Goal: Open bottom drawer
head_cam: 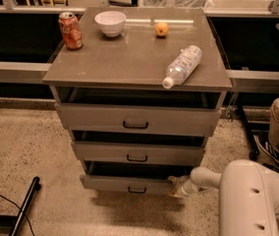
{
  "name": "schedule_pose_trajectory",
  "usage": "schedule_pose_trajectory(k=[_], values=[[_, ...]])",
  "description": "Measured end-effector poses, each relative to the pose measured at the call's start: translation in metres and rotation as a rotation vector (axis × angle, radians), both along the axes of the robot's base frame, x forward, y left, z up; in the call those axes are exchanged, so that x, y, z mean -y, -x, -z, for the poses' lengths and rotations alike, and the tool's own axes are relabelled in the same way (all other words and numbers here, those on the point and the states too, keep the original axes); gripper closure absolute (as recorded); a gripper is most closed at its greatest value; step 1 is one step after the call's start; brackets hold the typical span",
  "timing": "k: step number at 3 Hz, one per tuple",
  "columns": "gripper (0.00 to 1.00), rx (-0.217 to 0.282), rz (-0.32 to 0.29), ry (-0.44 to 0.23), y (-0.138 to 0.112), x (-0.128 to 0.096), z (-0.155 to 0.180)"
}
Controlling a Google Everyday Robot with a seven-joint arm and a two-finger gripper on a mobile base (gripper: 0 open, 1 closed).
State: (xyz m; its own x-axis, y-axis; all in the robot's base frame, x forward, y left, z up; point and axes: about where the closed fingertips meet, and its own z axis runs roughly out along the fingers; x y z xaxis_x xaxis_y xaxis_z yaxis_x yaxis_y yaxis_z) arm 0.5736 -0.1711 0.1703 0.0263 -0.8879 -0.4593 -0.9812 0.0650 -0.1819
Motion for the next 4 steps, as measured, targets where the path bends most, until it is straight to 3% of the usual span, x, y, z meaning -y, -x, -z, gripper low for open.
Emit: schedule_pose_trajectory(k=[1,4], values=[[0.73,0.0,0.0,0.0,-0.0005,0.0001,-0.0074],[0.01,0.0,0.0,0.0,-0.0021,0.0001,-0.0128]])
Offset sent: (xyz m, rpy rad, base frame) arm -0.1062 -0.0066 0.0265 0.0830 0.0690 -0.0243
